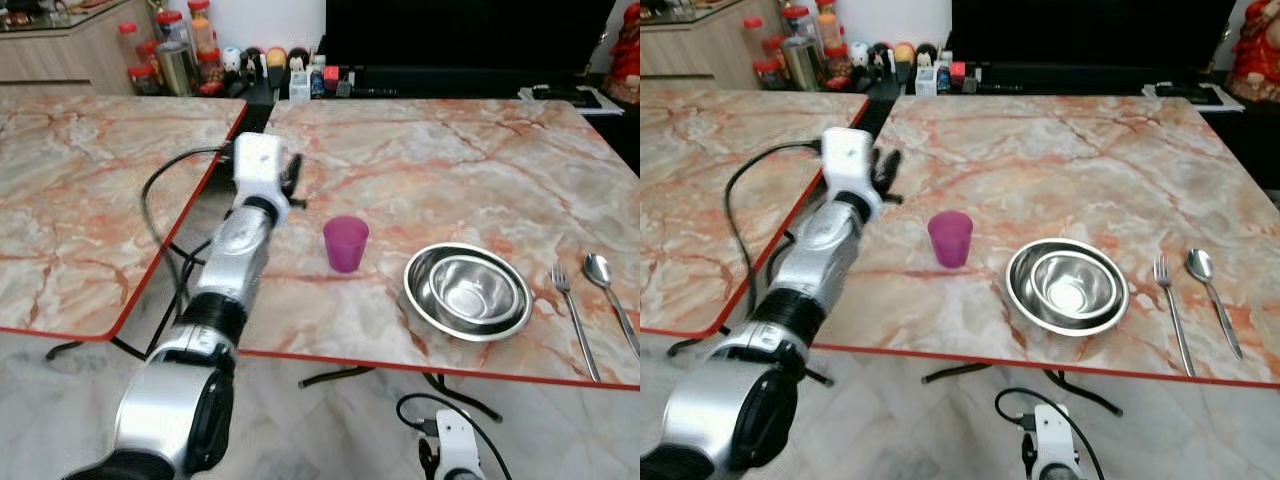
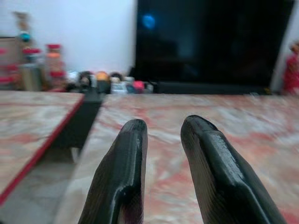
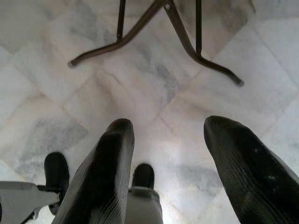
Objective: Setting the table
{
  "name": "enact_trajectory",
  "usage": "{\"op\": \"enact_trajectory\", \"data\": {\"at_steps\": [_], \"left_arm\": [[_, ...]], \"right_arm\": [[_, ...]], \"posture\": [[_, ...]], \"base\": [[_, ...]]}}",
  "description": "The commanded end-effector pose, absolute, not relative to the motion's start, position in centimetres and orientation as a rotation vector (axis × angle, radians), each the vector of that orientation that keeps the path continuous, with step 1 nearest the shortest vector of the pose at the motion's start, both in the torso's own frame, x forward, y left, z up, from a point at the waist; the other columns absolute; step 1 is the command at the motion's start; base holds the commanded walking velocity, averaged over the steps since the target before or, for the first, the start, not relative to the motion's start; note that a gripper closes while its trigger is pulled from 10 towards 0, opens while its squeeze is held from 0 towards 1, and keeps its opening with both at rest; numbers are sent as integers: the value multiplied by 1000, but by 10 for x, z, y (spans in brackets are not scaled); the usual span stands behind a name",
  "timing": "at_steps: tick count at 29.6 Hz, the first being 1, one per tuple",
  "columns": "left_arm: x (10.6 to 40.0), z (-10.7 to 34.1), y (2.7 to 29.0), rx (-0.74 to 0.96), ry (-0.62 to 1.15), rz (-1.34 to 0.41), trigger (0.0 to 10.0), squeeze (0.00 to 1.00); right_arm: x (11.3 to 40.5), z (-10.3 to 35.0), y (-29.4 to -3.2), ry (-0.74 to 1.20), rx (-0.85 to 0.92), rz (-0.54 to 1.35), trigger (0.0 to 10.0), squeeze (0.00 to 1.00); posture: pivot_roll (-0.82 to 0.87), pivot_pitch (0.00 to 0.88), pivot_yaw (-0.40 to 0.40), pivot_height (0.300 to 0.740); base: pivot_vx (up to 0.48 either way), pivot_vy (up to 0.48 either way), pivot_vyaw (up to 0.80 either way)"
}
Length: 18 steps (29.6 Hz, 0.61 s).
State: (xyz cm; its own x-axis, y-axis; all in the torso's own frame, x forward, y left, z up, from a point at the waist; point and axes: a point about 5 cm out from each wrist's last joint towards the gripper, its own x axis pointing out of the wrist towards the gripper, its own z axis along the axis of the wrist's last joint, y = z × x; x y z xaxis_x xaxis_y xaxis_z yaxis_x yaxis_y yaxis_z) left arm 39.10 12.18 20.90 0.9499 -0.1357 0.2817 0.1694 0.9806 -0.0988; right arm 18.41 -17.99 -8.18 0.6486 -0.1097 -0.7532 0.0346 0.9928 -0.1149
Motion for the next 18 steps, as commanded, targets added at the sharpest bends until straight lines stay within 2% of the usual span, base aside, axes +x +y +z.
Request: {"op": "enact_trajectory", "data": {"at_steps": [1,8,18], "left_arm": [[384,216,136,-123,-359,-125,10000,0],[372,190,143,-81,-352,-83,10000,0],[363,184,127,-75,-372,-94,10000,0]], "right_arm": [[184,-82,-178,851,-90,-84,10000,0],[184,-81,-179,848,-98,-75,10000,0],[182,-82,-181,845,-108,-75,10000,0]], "posture": [[-14,0,15,736],[-18,0,14,736],[-27,0,12,736]], "base": [[0,0,0],[0,0,0],[0,0,0]]}}
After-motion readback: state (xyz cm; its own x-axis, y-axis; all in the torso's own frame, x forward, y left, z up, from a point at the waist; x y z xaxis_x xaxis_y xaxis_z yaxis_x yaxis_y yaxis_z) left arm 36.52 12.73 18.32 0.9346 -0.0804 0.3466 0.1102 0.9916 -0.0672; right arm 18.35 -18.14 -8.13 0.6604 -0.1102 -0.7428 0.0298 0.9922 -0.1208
